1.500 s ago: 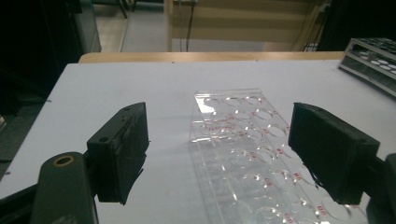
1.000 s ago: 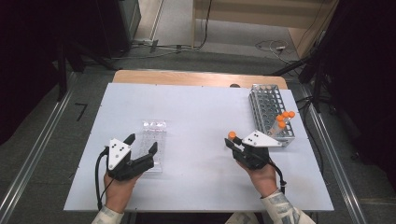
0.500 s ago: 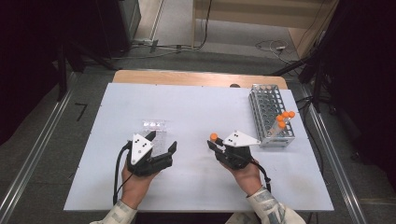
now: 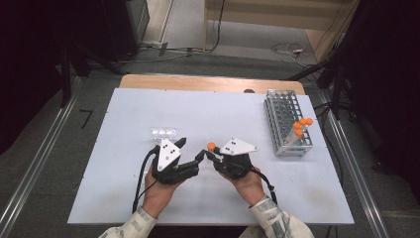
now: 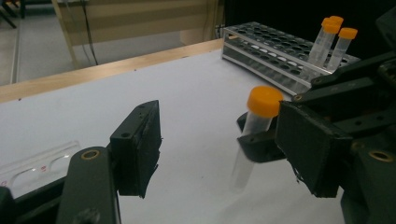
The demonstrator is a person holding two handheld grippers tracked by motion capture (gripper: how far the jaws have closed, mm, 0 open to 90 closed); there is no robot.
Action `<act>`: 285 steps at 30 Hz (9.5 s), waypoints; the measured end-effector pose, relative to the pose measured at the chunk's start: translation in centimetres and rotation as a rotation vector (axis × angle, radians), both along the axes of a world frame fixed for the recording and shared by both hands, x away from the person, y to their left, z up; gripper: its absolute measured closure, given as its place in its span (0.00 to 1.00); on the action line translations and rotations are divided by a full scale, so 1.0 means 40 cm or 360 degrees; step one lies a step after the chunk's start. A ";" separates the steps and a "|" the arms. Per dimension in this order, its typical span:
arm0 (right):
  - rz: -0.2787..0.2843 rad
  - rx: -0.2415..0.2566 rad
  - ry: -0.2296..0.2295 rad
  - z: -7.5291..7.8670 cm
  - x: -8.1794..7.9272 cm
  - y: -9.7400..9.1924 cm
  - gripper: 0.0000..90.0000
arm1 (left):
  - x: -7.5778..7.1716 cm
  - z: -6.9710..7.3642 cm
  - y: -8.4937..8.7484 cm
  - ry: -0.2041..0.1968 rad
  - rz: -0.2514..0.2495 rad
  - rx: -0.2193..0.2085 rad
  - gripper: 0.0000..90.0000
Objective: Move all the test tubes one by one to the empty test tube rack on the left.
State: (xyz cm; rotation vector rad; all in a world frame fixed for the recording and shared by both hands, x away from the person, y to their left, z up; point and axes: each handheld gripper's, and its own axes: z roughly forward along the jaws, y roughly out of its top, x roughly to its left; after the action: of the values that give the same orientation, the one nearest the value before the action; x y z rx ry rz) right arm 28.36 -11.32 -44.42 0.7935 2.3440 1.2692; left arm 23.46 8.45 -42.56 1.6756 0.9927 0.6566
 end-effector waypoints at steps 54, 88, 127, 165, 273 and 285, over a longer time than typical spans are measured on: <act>0.0025 0.0079 0.0066 0.021 0.020 -0.023 0.45 | 0.067 0.008 -0.058 0.0047 -0.0110 0.0004 0.78; -0.0203 0.0039 0.0172 -0.023 0.017 -0.227 0.31 | 0.127 0.114 0.145 -0.0035 0.0241 -0.0127 0.78; -0.0271 0.0031 0.0144 -0.020 0.017 -0.243 0.26 | 0.158 0.009 0.151 0.0080 0.0388 0.0113 0.77; -0.0477 0.0105 0.0084 0.007 0.016 -0.355 0.28 | 0.117 0.037 0.176 0.0091 0.0395 -0.0119 0.22; -0.0802 0.0206 -0.0185 0.123 0.038 -0.485 0.79 | 0.106 0.038 0.173 0.0058 0.0411 -0.0106 0.22; -0.0667 0.0193 -0.0120 0.101 0.038 -0.427 0.79 | 0.105 0.036 0.165 0.0061 0.0402 -0.0099 0.22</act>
State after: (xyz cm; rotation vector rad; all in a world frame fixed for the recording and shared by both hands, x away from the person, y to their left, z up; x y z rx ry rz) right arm 29.88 -28.40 -40.37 1.1785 1.9202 1.2348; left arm 27.67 15.05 -41.11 1.5269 1.2527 0.7528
